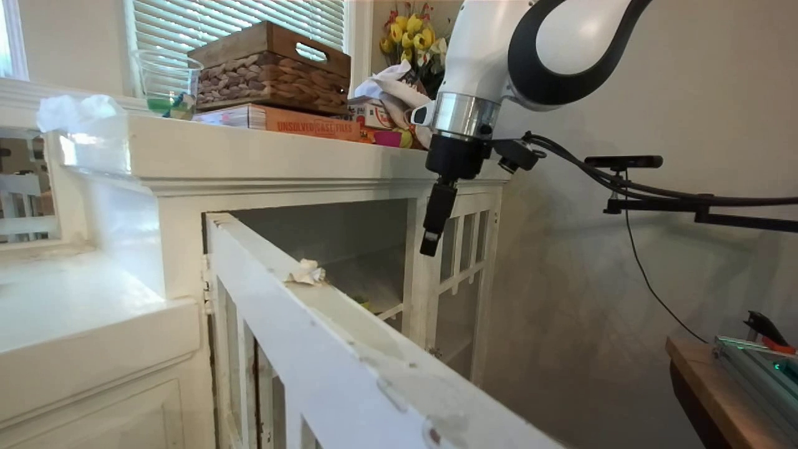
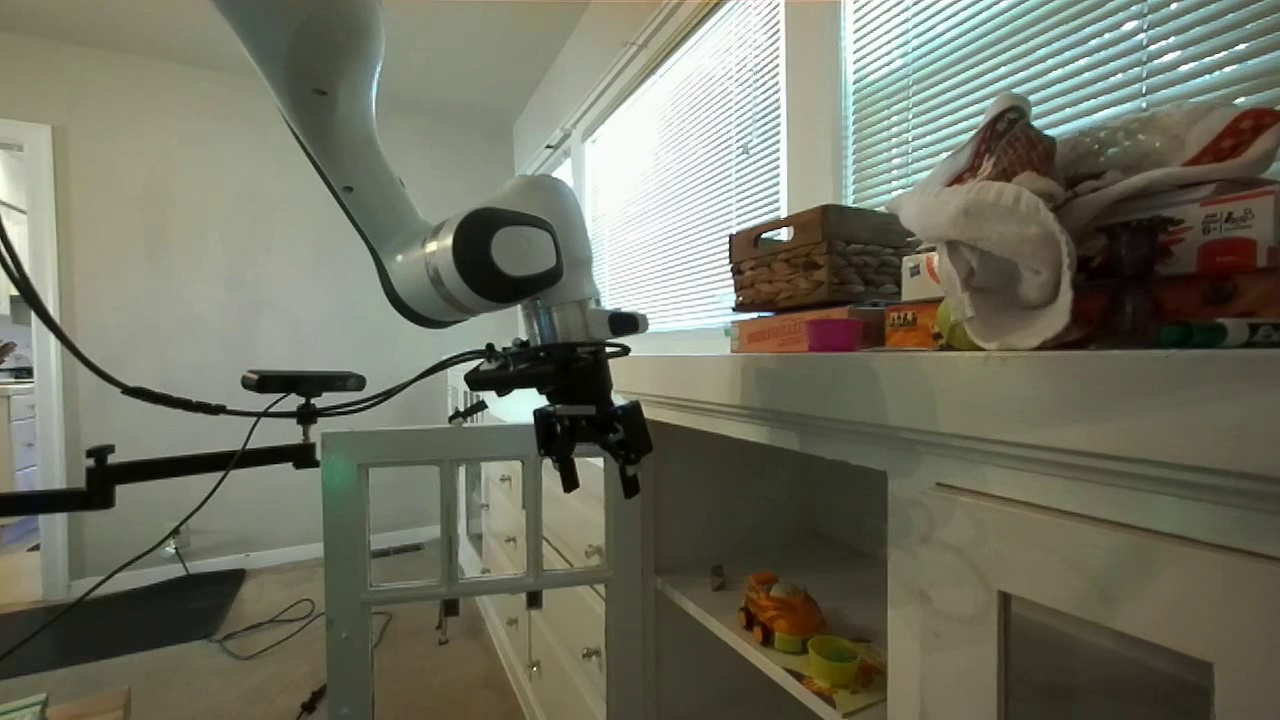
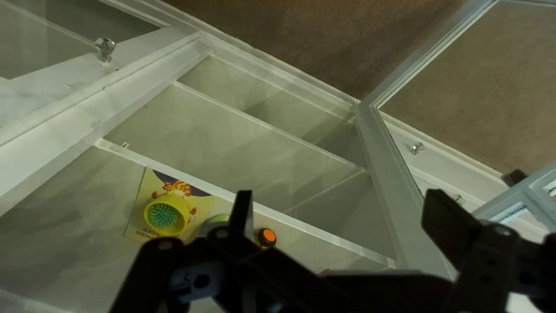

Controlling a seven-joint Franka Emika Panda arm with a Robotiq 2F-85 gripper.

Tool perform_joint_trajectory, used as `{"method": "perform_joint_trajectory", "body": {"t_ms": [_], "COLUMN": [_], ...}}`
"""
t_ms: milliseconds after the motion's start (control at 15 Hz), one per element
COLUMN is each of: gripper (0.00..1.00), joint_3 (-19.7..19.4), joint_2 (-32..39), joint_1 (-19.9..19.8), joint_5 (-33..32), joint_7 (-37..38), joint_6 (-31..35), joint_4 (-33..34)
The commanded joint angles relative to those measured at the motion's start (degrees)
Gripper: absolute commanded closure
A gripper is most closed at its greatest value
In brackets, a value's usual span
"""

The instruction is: Put the toy car in the cabinet

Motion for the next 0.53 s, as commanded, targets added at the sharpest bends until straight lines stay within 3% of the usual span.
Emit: {"method": "perform_joint_trajectory", "body": {"t_ms": [0, 467], "gripper": [0.00, 0.00], "joint_3": [0.5, 1.0], "joint_2": [-4.0, -6.8], "joint_1": [-0.7, -1.0], "joint_5": [0.0, -0.8], "joint_7": [3.0, 4.9], "joint_6": [-2.2, -2.6], "joint_4": [-1.8, -2.3]}}
